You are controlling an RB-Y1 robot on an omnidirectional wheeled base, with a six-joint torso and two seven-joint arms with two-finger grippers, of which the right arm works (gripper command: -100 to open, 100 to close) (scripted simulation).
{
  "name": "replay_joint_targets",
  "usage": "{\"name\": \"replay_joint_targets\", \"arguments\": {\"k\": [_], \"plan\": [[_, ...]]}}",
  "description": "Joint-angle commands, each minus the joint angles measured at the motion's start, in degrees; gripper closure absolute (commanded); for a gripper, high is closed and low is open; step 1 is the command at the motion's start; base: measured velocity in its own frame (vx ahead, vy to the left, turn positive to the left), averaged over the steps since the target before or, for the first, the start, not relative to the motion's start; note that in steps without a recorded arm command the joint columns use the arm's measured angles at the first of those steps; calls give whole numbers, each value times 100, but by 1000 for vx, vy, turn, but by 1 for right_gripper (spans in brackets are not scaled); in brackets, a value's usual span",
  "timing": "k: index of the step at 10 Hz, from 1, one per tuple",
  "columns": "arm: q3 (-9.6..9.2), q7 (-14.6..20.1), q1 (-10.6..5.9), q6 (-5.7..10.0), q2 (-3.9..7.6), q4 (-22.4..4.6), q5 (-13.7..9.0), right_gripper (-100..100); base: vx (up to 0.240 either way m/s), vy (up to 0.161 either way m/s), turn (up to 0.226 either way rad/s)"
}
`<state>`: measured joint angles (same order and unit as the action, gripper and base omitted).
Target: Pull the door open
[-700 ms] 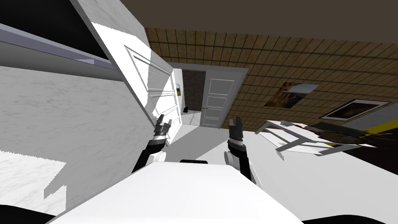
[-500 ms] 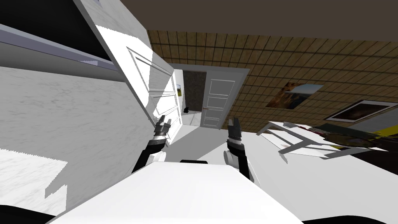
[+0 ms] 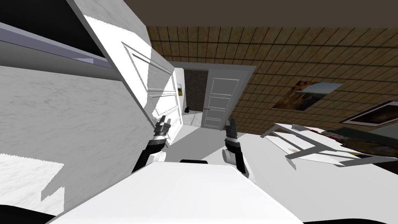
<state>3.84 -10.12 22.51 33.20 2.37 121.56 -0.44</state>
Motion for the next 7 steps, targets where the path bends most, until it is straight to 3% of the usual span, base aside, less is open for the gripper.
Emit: {"name": "replay_joint_targets", "arguments": {"k": [1,7], "plan": [[-5,-17,-108,-3,53,-213,-91,-100,64,2,46],[-7,-58,-590,-35,291,-1148,-518,-100,84,-1,63]]}}
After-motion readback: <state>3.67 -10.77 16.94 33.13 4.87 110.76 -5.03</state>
